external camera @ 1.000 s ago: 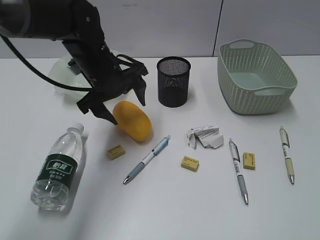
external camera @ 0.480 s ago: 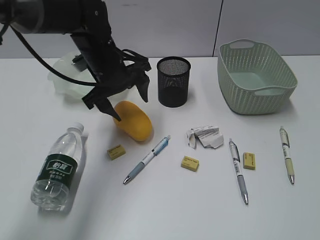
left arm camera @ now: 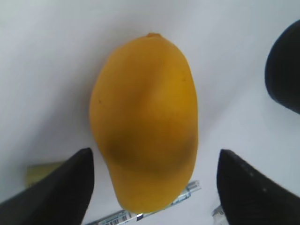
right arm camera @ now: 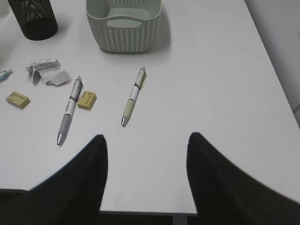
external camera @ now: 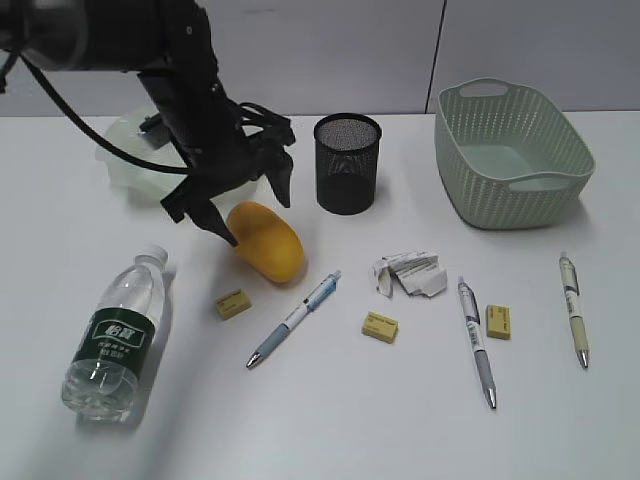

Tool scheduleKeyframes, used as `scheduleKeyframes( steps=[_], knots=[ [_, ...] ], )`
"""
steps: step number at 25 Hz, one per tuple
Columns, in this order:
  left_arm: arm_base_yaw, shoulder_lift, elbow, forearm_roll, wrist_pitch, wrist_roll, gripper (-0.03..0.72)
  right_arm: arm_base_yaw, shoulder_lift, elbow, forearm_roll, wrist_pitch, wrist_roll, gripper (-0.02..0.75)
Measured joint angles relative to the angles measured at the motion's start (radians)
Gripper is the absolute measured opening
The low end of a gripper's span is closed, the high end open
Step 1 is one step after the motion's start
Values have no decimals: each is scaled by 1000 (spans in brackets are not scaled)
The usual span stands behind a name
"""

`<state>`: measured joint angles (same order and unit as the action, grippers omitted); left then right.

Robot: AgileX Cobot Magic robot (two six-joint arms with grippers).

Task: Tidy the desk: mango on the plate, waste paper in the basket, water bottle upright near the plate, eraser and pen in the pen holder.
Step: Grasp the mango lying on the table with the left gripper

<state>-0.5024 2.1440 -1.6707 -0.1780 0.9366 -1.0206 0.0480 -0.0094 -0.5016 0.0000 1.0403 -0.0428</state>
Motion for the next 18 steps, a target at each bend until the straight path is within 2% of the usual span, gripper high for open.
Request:
scheduleKeyframes(
  steps=[5, 18],
  knots=[
    [0, 37, -2, -46, -27, 0, 617, 0, 0, 0, 0, 0, 0, 435],
    [8, 90, -4, -64, -34, 0, 612, 0, 0, 0, 0, 0, 0, 435]
  ],
)
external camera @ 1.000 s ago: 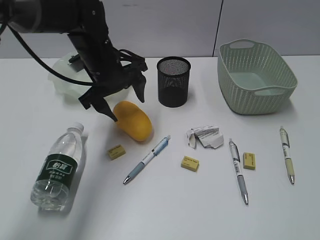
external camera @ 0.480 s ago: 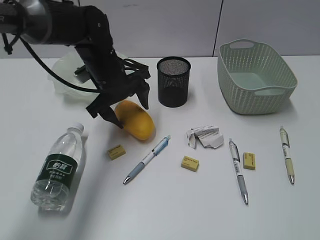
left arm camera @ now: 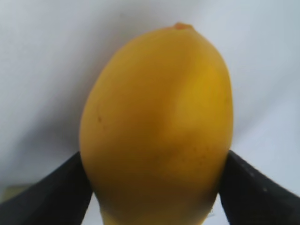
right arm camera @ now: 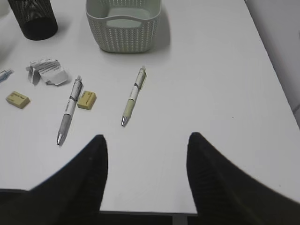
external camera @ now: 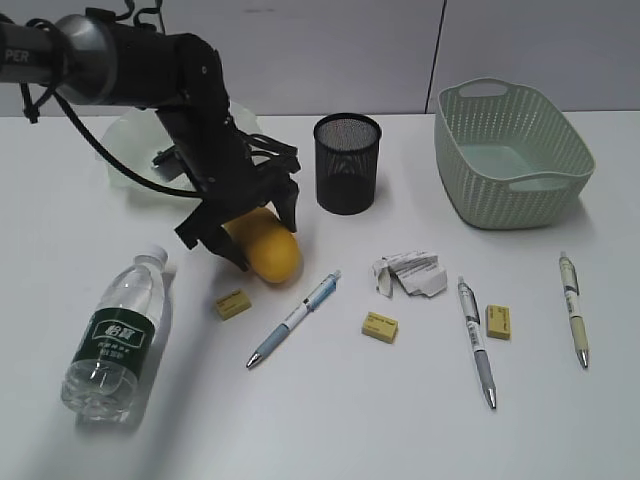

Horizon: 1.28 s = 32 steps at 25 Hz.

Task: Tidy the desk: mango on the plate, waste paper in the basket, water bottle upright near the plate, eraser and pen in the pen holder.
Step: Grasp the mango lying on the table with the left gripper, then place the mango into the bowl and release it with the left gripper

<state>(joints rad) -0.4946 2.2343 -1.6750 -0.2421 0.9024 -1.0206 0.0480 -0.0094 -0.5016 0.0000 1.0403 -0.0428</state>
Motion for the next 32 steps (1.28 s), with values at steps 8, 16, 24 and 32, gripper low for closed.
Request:
scheduleKeyframes(
  steps=[8, 16, 24, 32],
  knots=[
    [9, 0, 0, 4, 9, 47, 584, 0, 0, 0, 0, 0, 0, 435],
    [11, -7, -1, 19, 92, 279, 584, 0, 0, 0, 0, 0, 0, 435],
    [11, -85, -1, 41, 144, 516, 583, 0, 0, 0, 0, 0, 0, 435],
    [11, -182, -1, 43, 296, 655, 583, 0, 0, 0, 0, 0, 0, 435]
  ],
)
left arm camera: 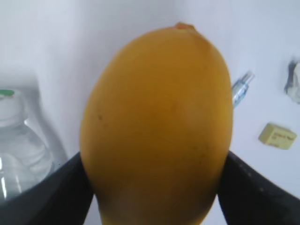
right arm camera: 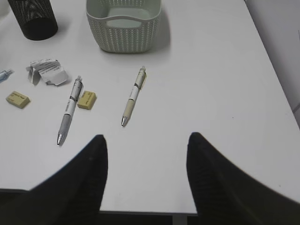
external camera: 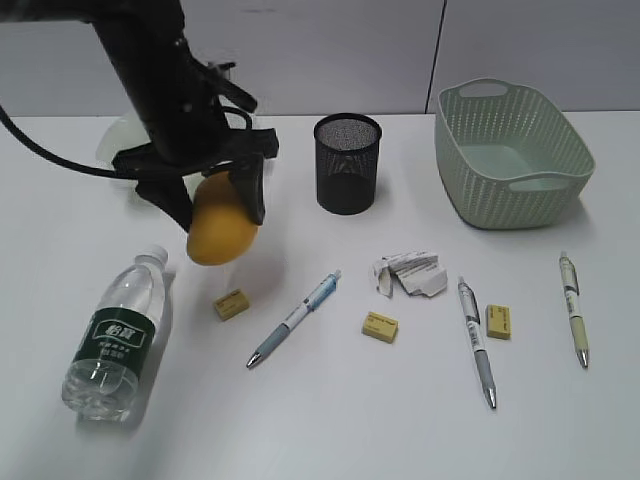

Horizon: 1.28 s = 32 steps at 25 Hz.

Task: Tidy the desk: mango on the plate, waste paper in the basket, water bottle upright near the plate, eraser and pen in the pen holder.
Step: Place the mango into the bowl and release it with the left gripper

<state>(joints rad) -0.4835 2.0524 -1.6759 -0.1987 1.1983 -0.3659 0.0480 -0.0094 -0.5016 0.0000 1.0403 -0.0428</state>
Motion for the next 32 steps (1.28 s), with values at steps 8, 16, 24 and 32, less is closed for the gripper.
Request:
scheduleKeyframes(
  steps=[8, 16, 24, 32],
  knots=[
    [0, -86, -98, 83, 20, 63, 583, 0, 0, 0, 8, 0, 0, 435],
    [59, -94, -171, 265, 10, 83, 583, 0, 0, 0, 0, 0, 0, 435],
    [192, -14, -172, 285, -258, 86, 583, 0, 0, 0, 0, 0, 0, 435],
    [214, 133, -172, 302, -451, 116, 583, 0, 0, 0, 0, 0, 0, 435]
  ],
)
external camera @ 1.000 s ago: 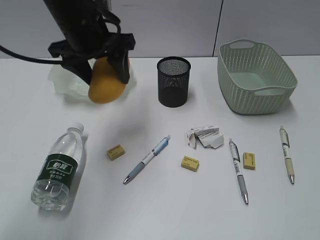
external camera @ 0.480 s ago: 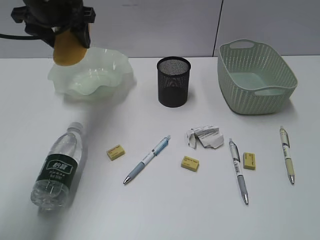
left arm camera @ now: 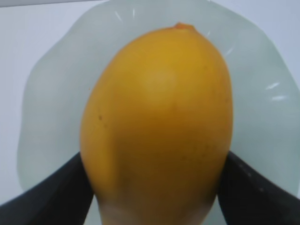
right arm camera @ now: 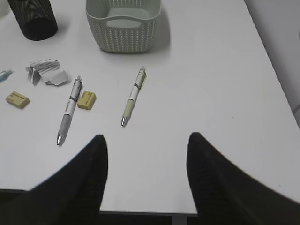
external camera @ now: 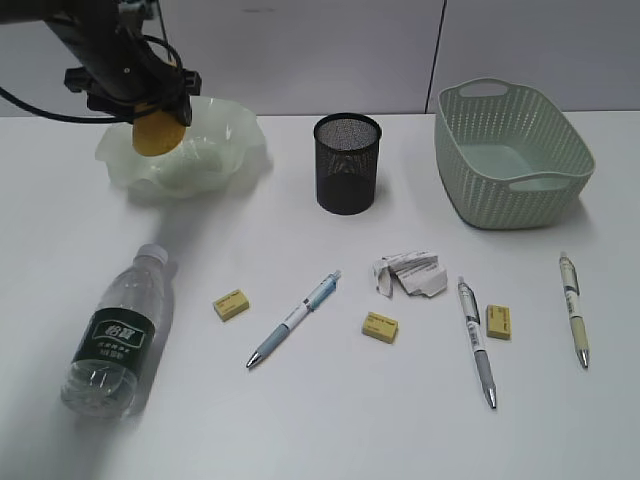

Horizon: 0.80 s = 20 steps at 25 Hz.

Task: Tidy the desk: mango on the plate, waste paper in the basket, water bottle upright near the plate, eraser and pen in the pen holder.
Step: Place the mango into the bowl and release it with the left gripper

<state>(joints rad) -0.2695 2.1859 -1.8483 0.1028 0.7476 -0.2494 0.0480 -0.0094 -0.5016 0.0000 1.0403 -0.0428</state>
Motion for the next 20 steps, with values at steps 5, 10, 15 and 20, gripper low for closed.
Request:
scheduleKeyframes(
  steps=[5, 10, 15, 20],
  knots=[
    [0, 52, -1, 3, -55, 3, 583, 0, 0, 0, 0, 0, 0, 435],
    [0, 66, -3, 4, -77, 4, 583, 0, 0, 0, 0, 0, 0, 435],
    [-2, 66, -8, 4, -85, 4, 589, 0, 0, 0, 0, 0, 0, 435],
    [-2, 66, -8, 28, -85, 4, 589, 0, 0, 0, 0, 0, 0, 435]
  ],
)
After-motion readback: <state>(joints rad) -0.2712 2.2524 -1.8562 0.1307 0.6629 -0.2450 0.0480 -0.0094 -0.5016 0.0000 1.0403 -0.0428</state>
